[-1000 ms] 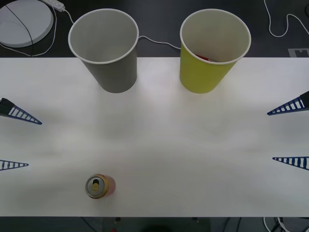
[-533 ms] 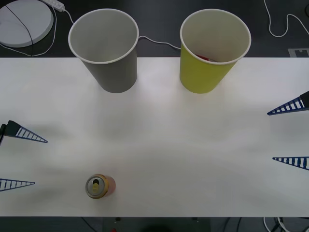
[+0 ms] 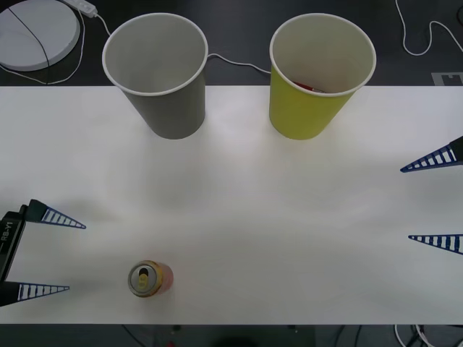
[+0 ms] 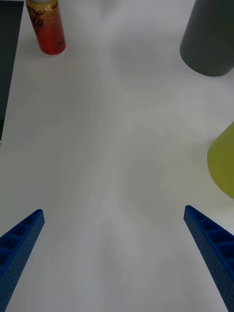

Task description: Put the can into the green bin and the plastic bottle into the gray bin

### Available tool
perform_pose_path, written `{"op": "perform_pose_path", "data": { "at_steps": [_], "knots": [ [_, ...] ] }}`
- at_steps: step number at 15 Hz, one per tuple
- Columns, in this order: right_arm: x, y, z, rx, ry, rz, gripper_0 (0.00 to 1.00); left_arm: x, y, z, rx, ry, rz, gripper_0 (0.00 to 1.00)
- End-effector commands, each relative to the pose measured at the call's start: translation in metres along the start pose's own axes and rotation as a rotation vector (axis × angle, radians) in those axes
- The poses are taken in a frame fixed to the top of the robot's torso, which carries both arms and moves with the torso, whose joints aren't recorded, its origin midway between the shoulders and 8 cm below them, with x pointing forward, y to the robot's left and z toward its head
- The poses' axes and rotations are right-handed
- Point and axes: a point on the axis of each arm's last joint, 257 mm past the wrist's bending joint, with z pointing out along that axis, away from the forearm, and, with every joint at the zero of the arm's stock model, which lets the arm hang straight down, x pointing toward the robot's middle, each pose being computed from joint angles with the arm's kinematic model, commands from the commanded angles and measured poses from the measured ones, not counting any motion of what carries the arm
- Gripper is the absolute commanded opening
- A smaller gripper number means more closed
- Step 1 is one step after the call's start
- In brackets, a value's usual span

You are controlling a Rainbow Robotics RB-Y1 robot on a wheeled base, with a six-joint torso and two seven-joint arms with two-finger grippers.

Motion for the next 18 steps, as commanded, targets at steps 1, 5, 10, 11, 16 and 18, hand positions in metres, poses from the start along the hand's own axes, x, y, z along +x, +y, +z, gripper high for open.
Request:
{"op": "perform_pose_path", "data": {
  "at_steps": [1, 5, 10, 11, 16, 18],
  "knots": [
    [0.0, 0.0, 0.0, 0.0, 0.0, 0.0, 1.0, 0.002, -0.01, 0.016, 0.007, -0.031, -0.022, 1.0],
    [0.0, 0.0, 0.0, 0.0, 0.0, 0.0, 1.0, 0.003, -0.024, 0.031, 0.029, -0.06, -0.044, 1.0],
    [0.0, 0.0, 0.0, 0.0, 0.0, 0.0, 1.0, 0.011, -0.029, 0.052, -0.009, -0.097, -0.03, 1.0],
    [0.0, 0.0, 0.0, 0.0, 0.0, 0.0, 1.0, 0.011, -0.029, 0.056, -0.015, -0.105, -0.03, 1.0],
    [0.0, 0.0, 0.0, 0.0, 0.0, 0.0, 1.0, 0.014, -0.032, 0.075, -0.049, -0.135, 0.001, 1.0],
    [0.0, 0.0, 0.0, 0.0, 0.0, 0.0, 1.0, 0.016, -0.031, 0.083, -0.062, -0.134, -0.004, 1.0]
  ]
}}
